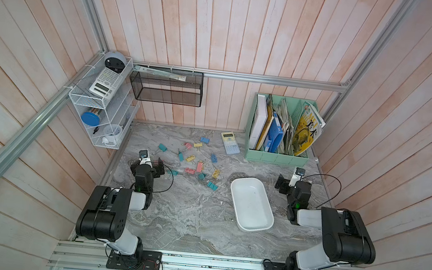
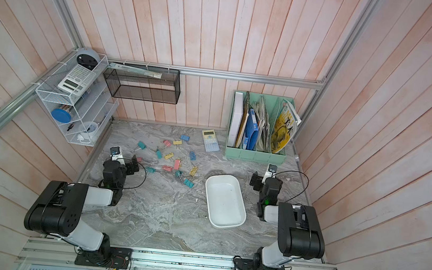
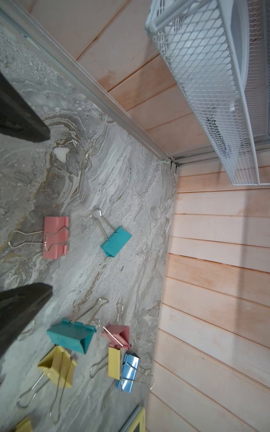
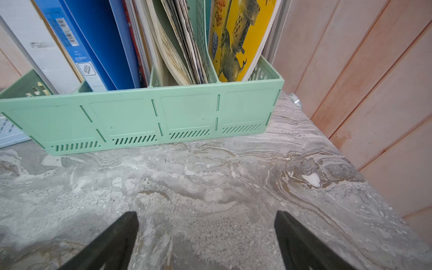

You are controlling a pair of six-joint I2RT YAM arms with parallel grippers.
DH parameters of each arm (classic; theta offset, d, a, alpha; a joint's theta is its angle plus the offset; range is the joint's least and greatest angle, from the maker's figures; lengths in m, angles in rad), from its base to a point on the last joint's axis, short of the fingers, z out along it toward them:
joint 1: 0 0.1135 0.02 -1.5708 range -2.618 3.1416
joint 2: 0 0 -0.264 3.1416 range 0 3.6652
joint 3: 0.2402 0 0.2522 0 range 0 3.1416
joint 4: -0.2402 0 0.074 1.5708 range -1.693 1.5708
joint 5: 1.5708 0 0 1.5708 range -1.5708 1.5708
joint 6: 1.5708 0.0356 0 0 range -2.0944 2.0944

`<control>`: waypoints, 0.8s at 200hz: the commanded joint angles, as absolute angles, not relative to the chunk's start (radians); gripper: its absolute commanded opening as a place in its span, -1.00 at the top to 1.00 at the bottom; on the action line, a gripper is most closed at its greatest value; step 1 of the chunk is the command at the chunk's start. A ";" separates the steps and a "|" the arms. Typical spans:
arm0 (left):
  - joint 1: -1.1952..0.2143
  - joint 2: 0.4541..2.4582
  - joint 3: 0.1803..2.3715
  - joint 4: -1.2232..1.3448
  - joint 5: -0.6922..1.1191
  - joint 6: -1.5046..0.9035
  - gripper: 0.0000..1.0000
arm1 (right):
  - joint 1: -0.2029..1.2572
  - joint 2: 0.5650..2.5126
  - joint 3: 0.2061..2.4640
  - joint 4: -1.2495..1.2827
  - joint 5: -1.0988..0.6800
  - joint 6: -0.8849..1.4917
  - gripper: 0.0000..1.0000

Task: Put the binder clips in the storage box
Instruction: Adjust the storage box at the center of the board.

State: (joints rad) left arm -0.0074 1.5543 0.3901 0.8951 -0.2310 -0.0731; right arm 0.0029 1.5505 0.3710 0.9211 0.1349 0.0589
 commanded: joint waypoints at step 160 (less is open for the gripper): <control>-0.003 1.559 0.384 0.908 -0.203 -0.074 -1.00 | 0.020 1.165 0.296 0.763 0.215 0.106 -0.96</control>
State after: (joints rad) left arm -0.0074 1.5543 0.3897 0.8970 -0.2150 -0.0719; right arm 0.0048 1.4353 0.2958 0.9058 0.1612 0.0715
